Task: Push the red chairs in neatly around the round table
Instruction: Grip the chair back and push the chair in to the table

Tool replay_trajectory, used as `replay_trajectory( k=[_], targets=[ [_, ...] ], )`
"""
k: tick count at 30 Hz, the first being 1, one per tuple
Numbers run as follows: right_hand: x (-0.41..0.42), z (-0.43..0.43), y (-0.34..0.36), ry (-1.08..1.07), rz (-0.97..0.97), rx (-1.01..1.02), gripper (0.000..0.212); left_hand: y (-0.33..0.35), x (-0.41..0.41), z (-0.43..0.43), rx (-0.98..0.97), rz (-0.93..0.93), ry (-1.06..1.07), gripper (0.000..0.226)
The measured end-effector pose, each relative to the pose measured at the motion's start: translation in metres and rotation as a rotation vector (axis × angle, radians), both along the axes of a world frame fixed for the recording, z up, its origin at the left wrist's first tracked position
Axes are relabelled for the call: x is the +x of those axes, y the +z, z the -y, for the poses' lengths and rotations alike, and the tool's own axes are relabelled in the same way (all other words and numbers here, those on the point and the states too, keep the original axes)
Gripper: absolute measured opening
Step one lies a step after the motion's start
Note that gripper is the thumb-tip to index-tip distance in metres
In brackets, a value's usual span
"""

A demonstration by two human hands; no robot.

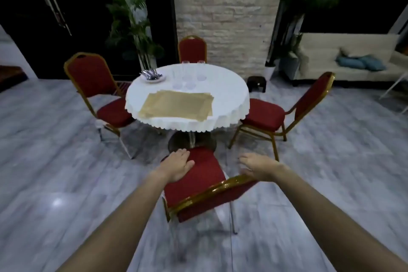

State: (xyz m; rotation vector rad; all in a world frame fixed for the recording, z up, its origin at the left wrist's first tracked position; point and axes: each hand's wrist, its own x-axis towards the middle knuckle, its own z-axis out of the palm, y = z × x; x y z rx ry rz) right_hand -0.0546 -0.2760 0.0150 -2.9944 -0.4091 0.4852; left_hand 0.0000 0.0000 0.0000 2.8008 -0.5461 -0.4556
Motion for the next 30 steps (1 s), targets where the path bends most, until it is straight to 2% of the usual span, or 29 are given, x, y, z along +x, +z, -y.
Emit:
replay_trajectory(
  k=[3,7,9,12,15,21,25,30],
  targets=[
    [-0.01,0.009,-0.026,0.054,-0.019,0.006,0.032,-0.02,-0.025,0.02,-0.087,-0.152,-0.045,0.047],
    [-0.014,0.013,-0.056,-0.003,0.005,0.032,0.035,-0.041,-0.048,0.037,-0.13,-0.237,-0.095,0.04],
    [-0.01,0.012,-0.065,-0.055,0.048,0.017,0.029,-0.046,-0.057,0.034,-0.113,-0.214,-0.122,0.04],
    [-0.003,0.014,-0.078,-0.127,0.063,-0.118,0.023,-0.059,-0.061,0.018,0.074,-0.176,-0.175,0.045],
    [0.006,0.018,-0.087,-0.132,0.045,-0.202,0.022,-0.072,-0.057,0.0,0.183,-0.111,-0.204,0.03],
    [0.038,0.019,-0.085,-0.11,-0.016,-0.222,0.02,-0.079,-0.035,-0.017,0.199,-0.038,-0.267,0.031],
    [0.072,-0.005,-0.082,-0.097,-0.046,-0.21,0.023,-0.076,0.008,-0.038,0.273,-0.012,-0.203,0.036],
    [0.106,-0.039,-0.089,-0.098,0.015,-0.143,0.031,-0.08,0.071,-0.077,0.386,0.012,-0.088,0.043]
  ],
)
